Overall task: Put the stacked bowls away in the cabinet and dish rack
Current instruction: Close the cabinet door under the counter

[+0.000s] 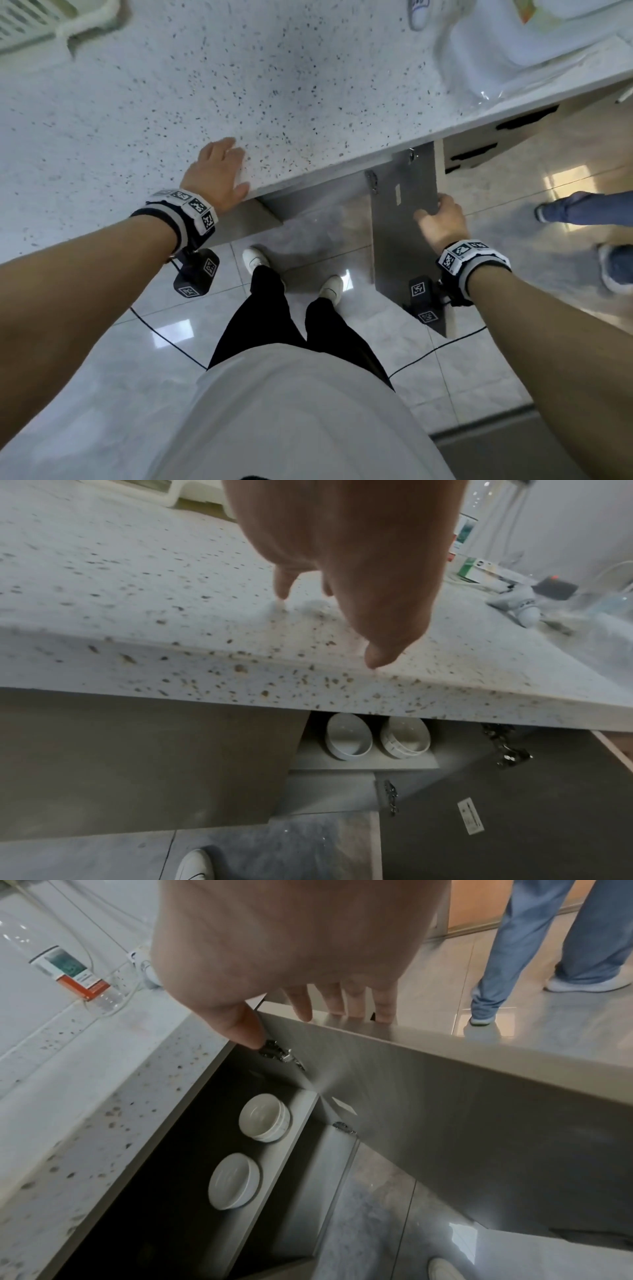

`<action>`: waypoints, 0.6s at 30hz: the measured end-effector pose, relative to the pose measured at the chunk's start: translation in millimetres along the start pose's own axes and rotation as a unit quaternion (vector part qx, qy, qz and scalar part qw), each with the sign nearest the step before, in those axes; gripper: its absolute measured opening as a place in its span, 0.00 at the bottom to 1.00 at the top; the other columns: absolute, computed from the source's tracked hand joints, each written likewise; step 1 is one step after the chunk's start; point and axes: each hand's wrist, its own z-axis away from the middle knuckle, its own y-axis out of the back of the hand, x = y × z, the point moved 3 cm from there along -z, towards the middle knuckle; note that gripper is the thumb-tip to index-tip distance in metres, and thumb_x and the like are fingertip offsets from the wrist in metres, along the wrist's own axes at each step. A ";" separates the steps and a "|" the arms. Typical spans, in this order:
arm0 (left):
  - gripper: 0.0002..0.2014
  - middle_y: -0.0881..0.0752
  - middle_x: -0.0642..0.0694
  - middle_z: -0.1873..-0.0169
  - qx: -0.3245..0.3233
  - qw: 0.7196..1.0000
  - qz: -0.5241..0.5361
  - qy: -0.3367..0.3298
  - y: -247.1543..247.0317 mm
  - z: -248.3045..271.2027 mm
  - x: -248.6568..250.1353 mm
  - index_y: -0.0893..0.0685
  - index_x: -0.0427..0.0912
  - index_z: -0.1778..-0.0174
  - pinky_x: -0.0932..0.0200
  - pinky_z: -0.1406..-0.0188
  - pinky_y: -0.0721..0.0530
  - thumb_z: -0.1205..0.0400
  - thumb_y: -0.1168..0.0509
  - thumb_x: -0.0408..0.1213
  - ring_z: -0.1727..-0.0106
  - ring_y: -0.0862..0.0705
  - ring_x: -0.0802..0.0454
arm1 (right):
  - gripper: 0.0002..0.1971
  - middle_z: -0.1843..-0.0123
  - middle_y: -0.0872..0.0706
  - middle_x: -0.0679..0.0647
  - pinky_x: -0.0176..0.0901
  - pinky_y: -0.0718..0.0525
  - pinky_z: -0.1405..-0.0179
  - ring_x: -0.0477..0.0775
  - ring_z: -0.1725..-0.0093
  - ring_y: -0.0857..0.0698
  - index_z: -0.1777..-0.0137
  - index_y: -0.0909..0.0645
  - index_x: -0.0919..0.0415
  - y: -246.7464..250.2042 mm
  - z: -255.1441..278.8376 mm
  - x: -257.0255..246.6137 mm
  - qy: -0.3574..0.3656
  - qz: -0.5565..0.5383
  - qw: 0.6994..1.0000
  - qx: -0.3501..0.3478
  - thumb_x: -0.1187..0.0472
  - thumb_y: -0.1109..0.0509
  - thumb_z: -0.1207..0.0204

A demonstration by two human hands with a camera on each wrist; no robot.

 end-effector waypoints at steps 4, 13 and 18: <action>0.37 0.42 0.40 0.16 -0.027 1.000 0.005 0.016 1.5 -0.9 -3.0 0.38 0.39 0.19 0.32 0.26 0.30 0.21 0.31 0.49 0.17 0.45 0.35 | 0.24 0.26 0.27 0.64 0.55 0.26 0.27 0.68 0.29 0.23 0.28 0.28 0.58 -17.9 6.9 -17.3 0.003 0.028 1.000 -0.011 0.53 0.33 0.24; 0.37 0.40 0.42 0.17 -0.030 0.999 0.017 0.025 2.9 -3.5 -5.6 0.36 0.40 0.20 0.31 0.29 0.27 0.22 0.28 0.45 0.18 0.43 0.37 | 0.17 0.32 0.25 0.61 0.44 0.27 0.43 0.57 0.49 0.23 0.36 0.26 0.62 -58.4 20.5 -76.7 0.077 0.040 0.996 -0.035 0.51 0.37 0.18; 0.37 0.40 0.42 0.18 -0.033 0.999 0.017 0.027 -0.5 -6.2 -7.0 0.35 0.38 0.21 0.29 0.32 0.25 0.23 0.27 0.43 0.20 0.41 0.35 | 0.21 0.31 0.24 0.68 0.50 0.28 0.39 0.61 0.44 0.24 0.34 0.28 0.69 -72.5 18.0 -112.0 0.116 0.045 0.992 -0.029 0.52 0.46 0.14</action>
